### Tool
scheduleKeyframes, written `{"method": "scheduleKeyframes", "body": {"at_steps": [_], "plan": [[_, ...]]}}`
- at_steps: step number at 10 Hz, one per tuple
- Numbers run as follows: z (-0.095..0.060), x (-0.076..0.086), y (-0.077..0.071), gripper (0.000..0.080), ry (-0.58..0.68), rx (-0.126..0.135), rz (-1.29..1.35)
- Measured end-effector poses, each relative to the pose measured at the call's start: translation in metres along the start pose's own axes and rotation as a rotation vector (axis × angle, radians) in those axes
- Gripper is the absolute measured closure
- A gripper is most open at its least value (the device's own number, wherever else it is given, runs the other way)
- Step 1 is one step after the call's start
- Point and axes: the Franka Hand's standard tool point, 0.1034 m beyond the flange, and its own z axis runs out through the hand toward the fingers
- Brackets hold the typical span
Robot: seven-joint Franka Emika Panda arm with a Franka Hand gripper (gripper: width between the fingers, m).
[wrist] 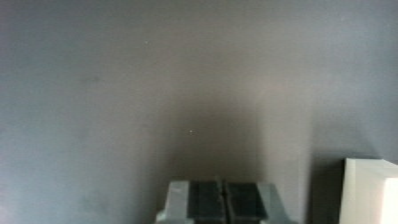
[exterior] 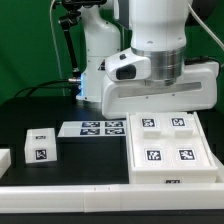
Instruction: Assemble cabinet
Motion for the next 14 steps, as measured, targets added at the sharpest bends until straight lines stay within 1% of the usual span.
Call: {"method": "scheduleKeyframes", "body": {"at_steps": [2, 3, 4, 5, 8, 9, 12, 13, 14], "plan": [[-0.023, 0.001, -0.005, 0.0798, 0.037, -0.004, -0.005], [-0.035, 0.0, -0.002, 0.0798, 0.055, -0.001, 0.004], [-0.042, 0.002, 0.003, 0.0798, 0.064, 0.013, 0.008], [-0.045, 0.003, 0.005, 0.0798, 0.06, 0.015, 0.007], [-0.042, 0.001, 0.003, 0.0798, 0.055, 0.015, 0.004], [-0.045, 0.002, 0.004, 0.0798, 0.054, 0.015, -0.001], [-0.07, 0.011, 0.008, 0.0798, 0.061, 0.016, -0.012], [-0.075, 0.013, 0.009, 0.0798, 0.071, 0.017, -0.014], [-0.077, 0.013, 0.01, 0.0798, 0.073, 0.017, -0.014]]}}
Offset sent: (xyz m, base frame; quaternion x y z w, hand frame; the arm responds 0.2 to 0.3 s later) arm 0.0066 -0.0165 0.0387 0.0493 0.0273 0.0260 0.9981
